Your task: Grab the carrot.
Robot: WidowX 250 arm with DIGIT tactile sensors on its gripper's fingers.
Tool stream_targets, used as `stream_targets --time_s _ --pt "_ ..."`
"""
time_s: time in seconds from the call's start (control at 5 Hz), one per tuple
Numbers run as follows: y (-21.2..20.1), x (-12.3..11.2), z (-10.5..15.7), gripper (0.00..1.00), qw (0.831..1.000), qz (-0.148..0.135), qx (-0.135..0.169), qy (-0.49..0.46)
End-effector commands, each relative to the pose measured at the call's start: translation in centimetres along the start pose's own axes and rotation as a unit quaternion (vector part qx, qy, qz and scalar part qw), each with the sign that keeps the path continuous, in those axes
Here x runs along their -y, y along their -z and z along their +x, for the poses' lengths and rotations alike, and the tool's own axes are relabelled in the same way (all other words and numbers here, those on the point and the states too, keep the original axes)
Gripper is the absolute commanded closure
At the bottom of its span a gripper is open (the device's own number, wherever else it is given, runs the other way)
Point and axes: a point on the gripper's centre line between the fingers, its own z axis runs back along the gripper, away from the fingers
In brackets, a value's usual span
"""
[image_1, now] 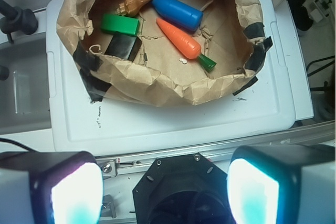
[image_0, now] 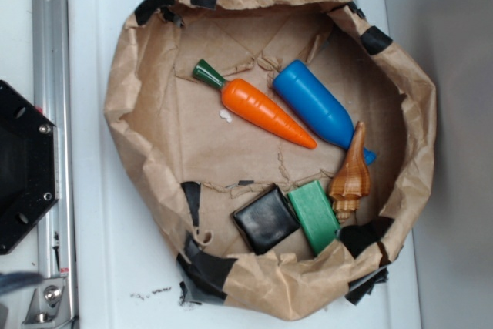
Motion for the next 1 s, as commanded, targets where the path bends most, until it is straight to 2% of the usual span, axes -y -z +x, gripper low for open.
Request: stream_targets --time_s 0.0,0.2,0.4,0.6,0.8 --pt "0.0 0.0 0.0 0.0 1.0 0.0 0.0 0.0" --pt "3.3 -1.5 4.8 0.0 0.997 -0.022 0.036 0.062" --pt "7.2 -2.0 8.5 0.0 0.995 -0.006 0.062 0.079" --pt "12.8 -2.8 11.8 0.0 0.994 0.013 0.037 0.105" --pt "18.2 -2.4 13.0 0.0 0.991 0.029 0.0 0.127"
